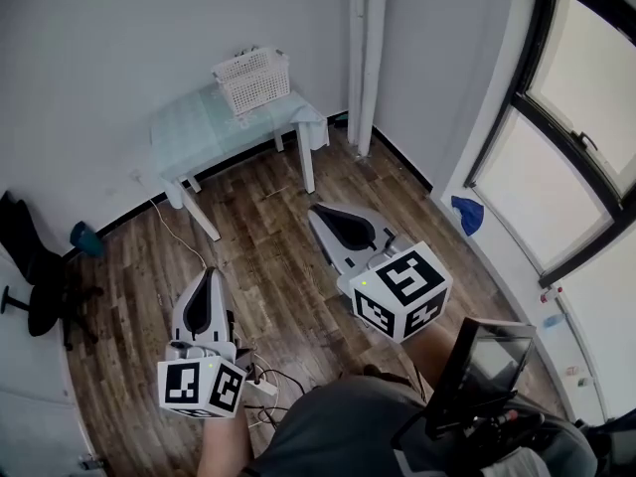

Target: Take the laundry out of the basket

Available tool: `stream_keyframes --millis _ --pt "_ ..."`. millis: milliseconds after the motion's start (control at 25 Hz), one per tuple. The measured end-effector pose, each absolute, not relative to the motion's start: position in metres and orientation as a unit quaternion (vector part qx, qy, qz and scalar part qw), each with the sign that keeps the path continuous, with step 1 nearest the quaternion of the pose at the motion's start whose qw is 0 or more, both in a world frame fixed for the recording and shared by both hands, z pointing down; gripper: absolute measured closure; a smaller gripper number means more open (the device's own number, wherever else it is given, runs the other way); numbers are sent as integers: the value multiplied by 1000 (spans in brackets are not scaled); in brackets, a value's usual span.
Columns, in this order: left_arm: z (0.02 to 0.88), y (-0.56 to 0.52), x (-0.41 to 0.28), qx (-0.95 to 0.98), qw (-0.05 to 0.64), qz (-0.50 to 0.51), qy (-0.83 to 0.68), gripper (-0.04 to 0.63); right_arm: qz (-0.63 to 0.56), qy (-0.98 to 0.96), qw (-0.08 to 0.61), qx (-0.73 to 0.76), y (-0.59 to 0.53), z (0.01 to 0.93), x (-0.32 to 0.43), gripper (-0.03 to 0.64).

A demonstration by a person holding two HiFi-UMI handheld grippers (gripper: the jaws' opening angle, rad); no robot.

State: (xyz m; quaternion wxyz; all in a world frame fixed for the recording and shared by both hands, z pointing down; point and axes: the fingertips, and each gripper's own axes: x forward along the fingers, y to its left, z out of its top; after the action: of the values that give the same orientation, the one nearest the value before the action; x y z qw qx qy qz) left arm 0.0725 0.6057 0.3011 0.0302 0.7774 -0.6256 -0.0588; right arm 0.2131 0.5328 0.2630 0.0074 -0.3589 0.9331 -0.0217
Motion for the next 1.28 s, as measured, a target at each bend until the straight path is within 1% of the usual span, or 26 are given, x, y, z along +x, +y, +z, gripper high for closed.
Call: stream_keyframes --millis 240,560,680,920,1120,1280 --pt "316 596 52 791 38 -72 -606 592 -26 927 -8 -374 530 280 189 607" --pt "322 558 28 788 42 -66 -611 592 -18 925 2 -379 493 274 171 606" --pt "322 534 17 781 37 -57 -621 592 -24 928 19 -372 463 272 164 606" --pt "312 461 2 765 19 -43 -642 592 -30 937 29 -346 382 271 148 606" --pt "308 389 12 771 28 -43 -635 592 -14 939 35 -341 309 256 157 606" --pt "312 336 27 770 34 -16 -637 592 -32 942 41 -331 252 261 169 606"
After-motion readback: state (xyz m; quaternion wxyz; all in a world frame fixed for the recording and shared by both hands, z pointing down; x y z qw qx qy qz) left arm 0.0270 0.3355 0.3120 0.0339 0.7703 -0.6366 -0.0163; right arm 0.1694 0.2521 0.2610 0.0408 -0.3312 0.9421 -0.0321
